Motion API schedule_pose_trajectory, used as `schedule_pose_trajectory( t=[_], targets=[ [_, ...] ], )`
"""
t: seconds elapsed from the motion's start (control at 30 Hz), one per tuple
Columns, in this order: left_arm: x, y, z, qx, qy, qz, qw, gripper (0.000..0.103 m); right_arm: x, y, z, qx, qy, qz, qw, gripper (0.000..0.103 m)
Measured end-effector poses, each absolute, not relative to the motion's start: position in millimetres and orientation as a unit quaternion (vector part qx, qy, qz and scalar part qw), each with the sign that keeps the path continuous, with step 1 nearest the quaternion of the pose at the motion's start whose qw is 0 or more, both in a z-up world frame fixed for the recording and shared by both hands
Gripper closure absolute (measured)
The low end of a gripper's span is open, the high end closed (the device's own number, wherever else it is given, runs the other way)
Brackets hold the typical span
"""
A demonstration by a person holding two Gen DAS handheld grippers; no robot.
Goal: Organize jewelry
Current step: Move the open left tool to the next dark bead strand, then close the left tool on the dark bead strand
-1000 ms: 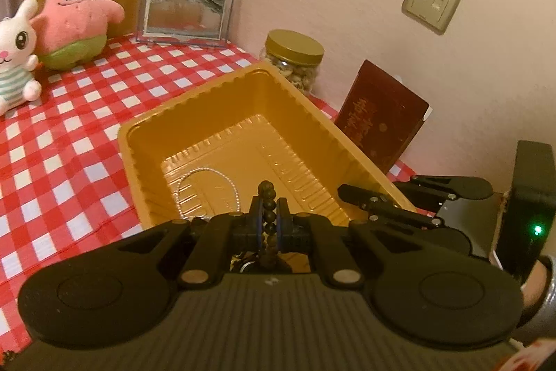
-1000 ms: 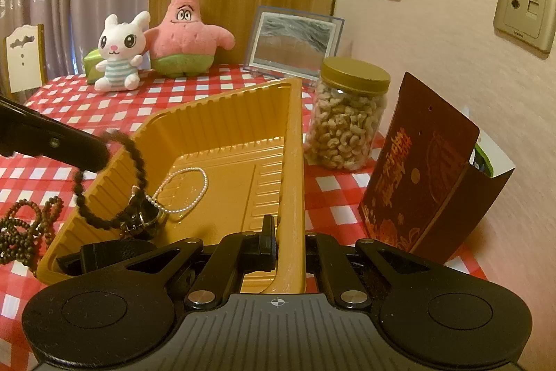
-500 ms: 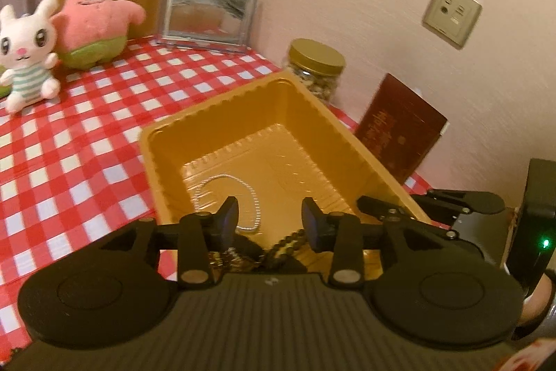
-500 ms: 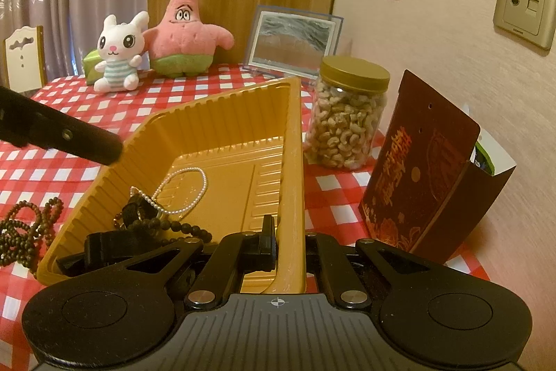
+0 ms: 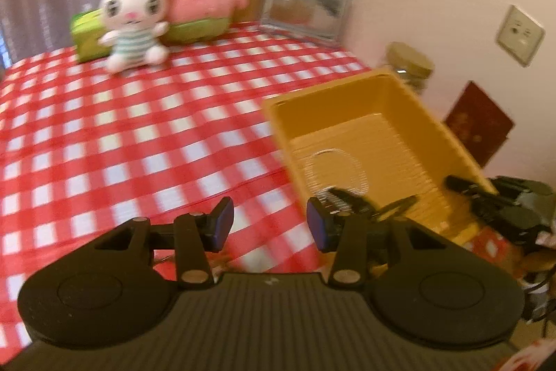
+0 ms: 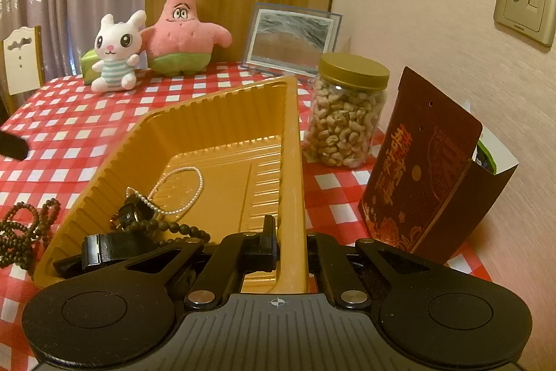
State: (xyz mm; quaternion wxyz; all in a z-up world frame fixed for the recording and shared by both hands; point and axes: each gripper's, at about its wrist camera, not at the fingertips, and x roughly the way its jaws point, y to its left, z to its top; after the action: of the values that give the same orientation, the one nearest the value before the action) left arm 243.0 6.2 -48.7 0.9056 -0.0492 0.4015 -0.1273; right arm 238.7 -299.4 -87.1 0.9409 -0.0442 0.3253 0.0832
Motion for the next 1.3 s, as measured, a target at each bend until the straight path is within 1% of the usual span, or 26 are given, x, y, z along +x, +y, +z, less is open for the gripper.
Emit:
schedule_pose_trajectory(
  t=[0.23,0.4,0.6,0.83,1.07,1.17,1.3],
  targets=[
    [225,52,-61,-0.05,0.419,-0.067,0.904,0.061,239,-300,-87,-0.045,0.325,0.083,0.941,0.1],
    [212,70,-71,-0.048,0.431,-0.05,0.9,0.061,239,-300,-87,-0.045,0.325,0.083,0.941,0.1],
    [202,70,-82,-0.034,0.442,-0.054,0.895,0.063,241,-300,-87,-0.048,0.324,0.085,0.941,0.1],
    [209,73,-97,-0.051,0.458,-0.05,0.886,0.063,241,-300,-86,-0.05,0.323,0.084,0.941,0.1],
    [225,79,-110,-0.097,0.476,-0.037,0.873,0.064,241,-300,-86,-0.05,0.324,0.084,0.941,0.1],
    [235,80,-116,-0.106,0.485,-0.026,0.868,0.067,242,-300,-86,-0.05,0.324,0.084,0.941,0.1],
    [244,78,-126,-0.109,0.5,-0.019,0.859,0.076,242,-300,-86,-0.05,0.323,0.084,0.941,0.1]
  ],
)
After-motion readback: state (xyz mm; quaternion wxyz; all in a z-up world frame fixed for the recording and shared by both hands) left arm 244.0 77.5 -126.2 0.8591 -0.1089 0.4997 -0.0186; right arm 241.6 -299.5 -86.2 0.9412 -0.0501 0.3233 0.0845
